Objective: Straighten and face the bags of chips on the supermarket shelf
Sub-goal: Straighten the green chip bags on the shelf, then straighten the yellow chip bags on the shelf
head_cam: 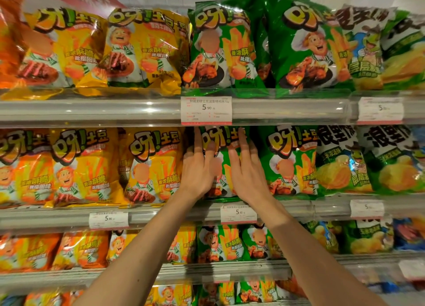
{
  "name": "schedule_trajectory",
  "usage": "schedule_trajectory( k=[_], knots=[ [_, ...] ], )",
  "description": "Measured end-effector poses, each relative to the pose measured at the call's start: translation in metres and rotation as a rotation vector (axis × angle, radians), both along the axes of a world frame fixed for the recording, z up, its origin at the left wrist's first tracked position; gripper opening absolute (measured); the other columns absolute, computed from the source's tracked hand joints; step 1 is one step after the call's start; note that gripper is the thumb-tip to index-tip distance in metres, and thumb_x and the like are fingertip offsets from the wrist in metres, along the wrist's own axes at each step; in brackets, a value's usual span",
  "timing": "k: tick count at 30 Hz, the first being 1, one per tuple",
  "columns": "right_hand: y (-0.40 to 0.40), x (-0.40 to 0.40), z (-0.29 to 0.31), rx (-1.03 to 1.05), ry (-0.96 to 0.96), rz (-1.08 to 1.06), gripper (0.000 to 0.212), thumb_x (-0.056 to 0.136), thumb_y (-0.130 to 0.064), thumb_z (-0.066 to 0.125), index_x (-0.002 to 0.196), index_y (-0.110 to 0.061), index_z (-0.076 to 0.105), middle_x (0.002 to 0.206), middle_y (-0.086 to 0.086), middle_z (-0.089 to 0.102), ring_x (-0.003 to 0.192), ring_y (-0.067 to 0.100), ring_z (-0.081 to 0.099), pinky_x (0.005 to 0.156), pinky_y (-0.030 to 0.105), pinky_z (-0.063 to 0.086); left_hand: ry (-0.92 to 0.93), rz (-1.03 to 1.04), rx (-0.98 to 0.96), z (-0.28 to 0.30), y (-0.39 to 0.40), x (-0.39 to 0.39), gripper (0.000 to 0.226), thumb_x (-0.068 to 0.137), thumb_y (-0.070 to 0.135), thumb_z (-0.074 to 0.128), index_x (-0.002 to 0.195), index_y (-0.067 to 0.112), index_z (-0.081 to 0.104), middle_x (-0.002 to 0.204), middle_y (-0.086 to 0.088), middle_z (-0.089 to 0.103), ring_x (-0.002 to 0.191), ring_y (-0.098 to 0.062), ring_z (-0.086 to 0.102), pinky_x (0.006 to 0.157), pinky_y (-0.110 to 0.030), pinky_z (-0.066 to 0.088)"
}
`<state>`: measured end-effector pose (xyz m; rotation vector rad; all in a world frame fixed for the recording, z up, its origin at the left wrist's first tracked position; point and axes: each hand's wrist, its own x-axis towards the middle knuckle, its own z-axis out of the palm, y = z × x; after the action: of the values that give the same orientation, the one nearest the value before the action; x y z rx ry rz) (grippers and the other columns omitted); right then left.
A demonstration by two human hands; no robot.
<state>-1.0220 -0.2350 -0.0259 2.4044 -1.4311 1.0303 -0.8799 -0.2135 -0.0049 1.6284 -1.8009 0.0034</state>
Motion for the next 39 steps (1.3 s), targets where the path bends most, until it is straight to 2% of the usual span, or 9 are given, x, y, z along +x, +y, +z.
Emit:
schedule_trajectory(
  k=[4,8,15,18,21,25,30,35,39],
  knots=[
    [0.014,-0.005,0.011,0.161,-0.282,0.076,0.035,0.105,-0.041,0.028,0.139,-0.036,0.032,0.165,0.007,0.017,0.147,0.038,0.024,0.109,0.053,0.038,0.409,-0.025,0.008,0.006,0.010,0.005,0.064,0.105,0.043,0.038,0.160,0.027,0.010,0.155,-0.016,0.037,0.143,-0.031,0.034,0.113,-0.035,0.029],
    [0.037,-0.021,0.018,0.360,-0.582,0.160,0.063,0.099,-0.057,0.043,0.155,-0.038,0.021,0.160,-0.009,0.028,0.143,0.009,0.030,0.111,0.028,0.030,0.307,-0.055,-0.046,0.002,0.031,0.020,0.067,0.100,0.041,0.053,0.158,0.025,0.021,0.155,-0.004,0.035,0.142,-0.015,0.034,0.116,-0.032,0.031],
    [0.076,-0.067,-0.015,0.481,-0.724,0.207,0.050,0.089,-0.052,0.059,0.136,-0.035,0.051,0.131,-0.015,0.057,0.119,-0.002,0.055,0.102,0.030,0.049,0.407,-0.126,-0.036,-0.022,0.095,0.025,0.052,0.097,0.040,0.060,0.145,0.032,0.043,0.130,0.013,0.055,0.110,0.006,0.056,0.091,-0.016,0.048],
    [0.097,-0.084,-0.039,0.520,-0.729,0.177,0.038,0.093,-0.043,0.062,0.130,-0.035,0.054,0.116,-0.018,0.063,0.107,-0.003,0.060,0.091,0.022,0.053,0.490,-0.103,0.017,-0.037,0.116,0.016,0.044,0.098,0.035,0.059,0.140,0.033,0.046,0.117,0.018,0.063,0.102,0.011,0.060,0.078,-0.011,0.051],
    [0.106,-0.100,-0.069,0.588,-0.659,0.108,0.039,0.094,-0.043,0.061,0.131,-0.033,0.055,0.112,-0.019,0.065,0.106,-0.001,0.061,0.094,0.029,0.053,0.572,-0.081,0.081,-0.057,0.126,0.005,0.041,0.098,0.034,0.060,0.137,0.035,0.048,0.111,0.019,0.067,0.101,0.006,0.064,0.084,-0.020,0.053],
    [0.115,-0.114,-0.099,0.549,-0.564,0.080,0.040,0.090,-0.064,0.051,0.123,-0.043,0.050,0.106,-0.020,0.067,0.101,0.002,0.064,0.086,0.027,0.054,0.572,-0.038,0.152,-0.081,0.139,-0.007,0.042,0.097,0.040,0.059,0.138,0.036,0.048,0.109,0.028,0.066,0.103,0.007,0.063,0.085,-0.022,0.051],
    [0.124,-0.115,-0.110,0.548,-0.550,0.080,0.015,0.093,-0.053,0.055,0.107,-0.053,0.050,0.109,-0.017,0.067,0.097,0.003,0.064,0.085,0.040,0.056,0.586,-0.036,0.190,-0.094,0.152,-0.003,0.036,0.097,0.036,0.060,0.132,0.037,0.051,0.105,0.029,0.065,0.099,0.005,0.065,0.079,-0.014,0.053],
    [0.142,-0.090,-0.098,0.565,-0.567,0.020,0.043,0.092,-0.058,0.051,0.126,-0.032,0.056,0.109,-0.017,0.067,0.102,0.003,0.064,0.091,0.037,0.055,0.621,-0.073,0.206,-0.090,0.155,0.027,0.029,0.097,0.036,0.059,0.124,0.041,0.053,0.101,0.030,0.065,0.094,0.003,0.066,0.074,-0.012,0.051],
    [0.157,-0.054,-0.086,0.527,-0.598,-0.052,0.044,0.091,-0.045,0.058,0.132,-0.028,0.056,0.108,-0.019,0.067,0.102,-0.002,0.062,0.092,0.029,0.053,0.601,-0.133,0.178,-0.082,0.155,0.071,0.033,0.097,0.035,0.060,0.130,0.034,0.055,0.102,0.026,0.067,0.094,0.002,0.066,0.075,-0.012,0.050]
  ],
)
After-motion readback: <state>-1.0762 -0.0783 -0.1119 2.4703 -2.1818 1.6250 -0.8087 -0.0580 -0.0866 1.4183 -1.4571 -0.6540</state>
